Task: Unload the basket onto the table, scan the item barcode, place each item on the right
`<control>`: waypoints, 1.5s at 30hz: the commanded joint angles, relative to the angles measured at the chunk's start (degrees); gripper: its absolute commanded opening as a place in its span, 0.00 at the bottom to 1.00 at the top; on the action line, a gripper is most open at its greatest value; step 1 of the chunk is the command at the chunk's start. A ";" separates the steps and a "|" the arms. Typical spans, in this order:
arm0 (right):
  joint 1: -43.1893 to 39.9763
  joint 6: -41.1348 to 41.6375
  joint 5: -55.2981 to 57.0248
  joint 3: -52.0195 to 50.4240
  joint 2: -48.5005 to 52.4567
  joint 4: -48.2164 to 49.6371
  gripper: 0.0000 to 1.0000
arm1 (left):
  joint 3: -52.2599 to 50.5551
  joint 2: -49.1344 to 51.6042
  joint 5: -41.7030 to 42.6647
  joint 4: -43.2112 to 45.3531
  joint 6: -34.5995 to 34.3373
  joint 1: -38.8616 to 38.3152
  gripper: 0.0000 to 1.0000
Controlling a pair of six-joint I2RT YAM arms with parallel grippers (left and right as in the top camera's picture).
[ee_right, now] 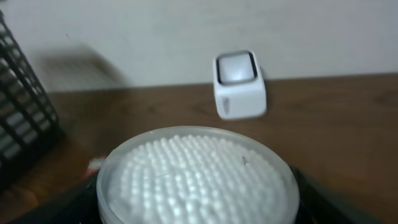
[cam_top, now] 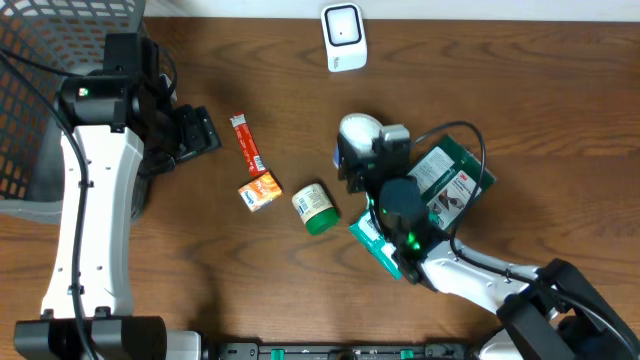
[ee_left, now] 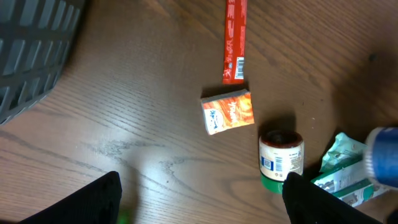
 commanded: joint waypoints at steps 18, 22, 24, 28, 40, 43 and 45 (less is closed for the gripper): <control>-0.11 -5.44 0.55 7.89 23.39 12.92 0.56 | 0.66 -0.94 -0.35 -0.17 0.57 0.02 0.84; 0.42 -5.73 0.55 8.33 23.69 12.85 0.63 | 0.66 -0.94 -0.35 -0.17 0.55 0.02 0.84; 0.66 -5.88 0.52 8.31 23.69 12.41 0.75 | 0.66 -0.94 -0.35 -0.17 0.57 0.02 0.84; 0.72 -5.88 0.48 8.31 23.69 10.78 0.99 | 0.66 -0.94 -0.35 -0.17 0.55 0.02 0.84; 1.22 -9.75 0.13 8.31 18.58 9.57 0.99 | 0.66 -0.94 -0.35 -0.17 0.57 0.02 0.84; 1.11 -12.17 0.13 8.35 11.63 4.22 0.99 | 0.66 -0.94 -0.35 -0.17 0.57 0.02 0.84; 0.61 -12.33 0.11 8.94 6.51 -1.73 0.99 | 0.66 -0.94 -0.35 -0.17 0.57 0.02 0.84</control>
